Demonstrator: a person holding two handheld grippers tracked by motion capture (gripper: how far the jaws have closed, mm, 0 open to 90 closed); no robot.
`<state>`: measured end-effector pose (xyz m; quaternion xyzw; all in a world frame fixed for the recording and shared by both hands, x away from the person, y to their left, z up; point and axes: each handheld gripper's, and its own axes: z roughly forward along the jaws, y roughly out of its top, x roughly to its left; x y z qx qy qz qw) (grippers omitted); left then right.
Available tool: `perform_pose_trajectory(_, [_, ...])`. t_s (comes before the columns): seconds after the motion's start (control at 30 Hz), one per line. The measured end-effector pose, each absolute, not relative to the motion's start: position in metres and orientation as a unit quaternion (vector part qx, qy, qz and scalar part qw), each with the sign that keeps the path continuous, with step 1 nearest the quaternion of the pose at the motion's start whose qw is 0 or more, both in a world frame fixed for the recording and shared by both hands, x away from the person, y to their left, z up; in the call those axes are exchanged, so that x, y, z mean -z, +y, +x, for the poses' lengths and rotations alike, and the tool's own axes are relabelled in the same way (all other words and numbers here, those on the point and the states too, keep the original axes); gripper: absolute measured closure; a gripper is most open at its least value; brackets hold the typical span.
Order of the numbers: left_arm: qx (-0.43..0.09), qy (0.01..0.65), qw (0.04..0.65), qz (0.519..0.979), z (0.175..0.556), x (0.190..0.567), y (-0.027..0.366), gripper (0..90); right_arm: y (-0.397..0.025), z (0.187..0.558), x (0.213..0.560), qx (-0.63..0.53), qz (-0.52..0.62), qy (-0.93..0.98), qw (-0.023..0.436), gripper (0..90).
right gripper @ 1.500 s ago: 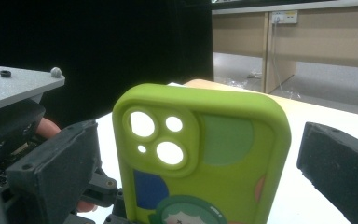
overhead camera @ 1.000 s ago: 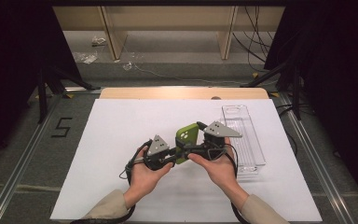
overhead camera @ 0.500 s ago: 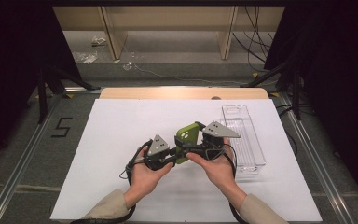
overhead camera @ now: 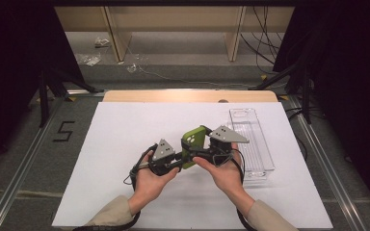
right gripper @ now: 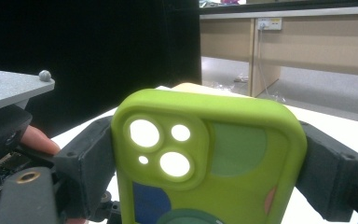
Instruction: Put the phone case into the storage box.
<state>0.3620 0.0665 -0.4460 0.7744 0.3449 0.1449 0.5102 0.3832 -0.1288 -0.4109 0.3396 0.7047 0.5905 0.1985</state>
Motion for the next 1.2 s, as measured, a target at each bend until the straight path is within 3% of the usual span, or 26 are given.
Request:
perform_pose_trajectory(0.57, [-0.163, 0.323, 0.517, 0.776, 0.362, 0.442, 0.068, 75.2, -0.132, 0.382, 0.406, -0.596, 0.338, 0.701, 0.2, 17.9])
perform_pose_trajectory(1.07, [-0.147, 0.287, 0.506, 0.8, 0.363, 0.439, 0.076, 19.2, -0.146, 0.385, 0.397, -0.599, 0.344, 0.691, 0.214, 18.0])
perform_pose_trajectory(1.2, [-0.151, 0.292, 0.501, 0.801, 0.362, 0.437, 0.083, 12.2, -0.15, 0.385, 0.394, -0.6, 0.344, 0.689, 0.216, 18.0])
